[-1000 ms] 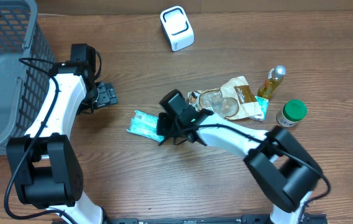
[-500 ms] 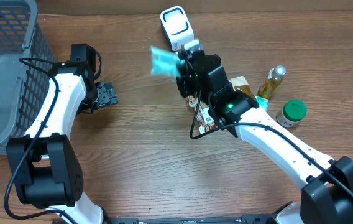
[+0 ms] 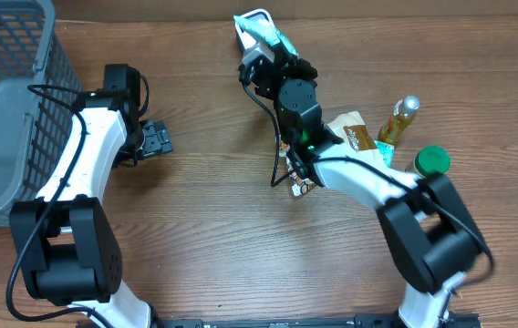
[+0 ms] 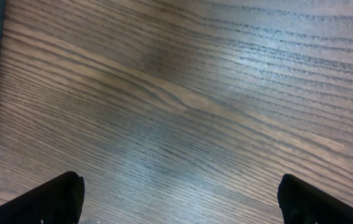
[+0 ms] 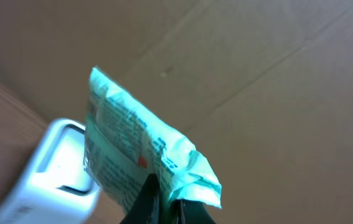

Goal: Scan the item barcode
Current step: 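Lift the mint-green bar up to the white scanner, then lower the mint-green bar onto the table centre and release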

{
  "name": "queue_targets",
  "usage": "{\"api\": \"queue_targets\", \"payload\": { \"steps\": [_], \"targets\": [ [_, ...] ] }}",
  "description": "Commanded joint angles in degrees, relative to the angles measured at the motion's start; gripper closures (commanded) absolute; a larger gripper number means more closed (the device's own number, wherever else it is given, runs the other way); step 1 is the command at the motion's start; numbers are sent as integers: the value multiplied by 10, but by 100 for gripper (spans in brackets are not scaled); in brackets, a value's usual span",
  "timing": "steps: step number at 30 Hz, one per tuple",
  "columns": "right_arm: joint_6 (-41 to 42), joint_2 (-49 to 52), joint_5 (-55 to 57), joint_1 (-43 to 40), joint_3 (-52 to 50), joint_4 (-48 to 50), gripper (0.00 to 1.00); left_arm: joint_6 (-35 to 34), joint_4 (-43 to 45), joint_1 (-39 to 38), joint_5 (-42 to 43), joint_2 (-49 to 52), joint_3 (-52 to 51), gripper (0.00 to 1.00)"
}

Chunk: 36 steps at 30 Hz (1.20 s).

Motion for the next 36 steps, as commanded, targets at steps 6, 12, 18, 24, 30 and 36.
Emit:
{"api": "queue_targets", "payload": {
  "steps": [6,12,18,24,30,36],
  "targets": [
    [-201,102,8,-23,37,141,96,9,-1,-1,-4,-16,-1,0],
    [-161,150,11,-36,141,66,96,9,-1,-1,-4,-16,-1,1],
    [-86,159,8,-36,195,-18,96,9,-1,-1,-4,-16,-1,0],
    [-86,162,9,-36,195,-71,96,9,-1,-1,-4,-16,-1,0],
    [-15,160,110,-30,195,113,97,9,-1,-1,-4,-16,-1,0],
    [-12,108,170,5,195,53,96,9,-1,-1,-4,-16,-1,0]
  ]
}}
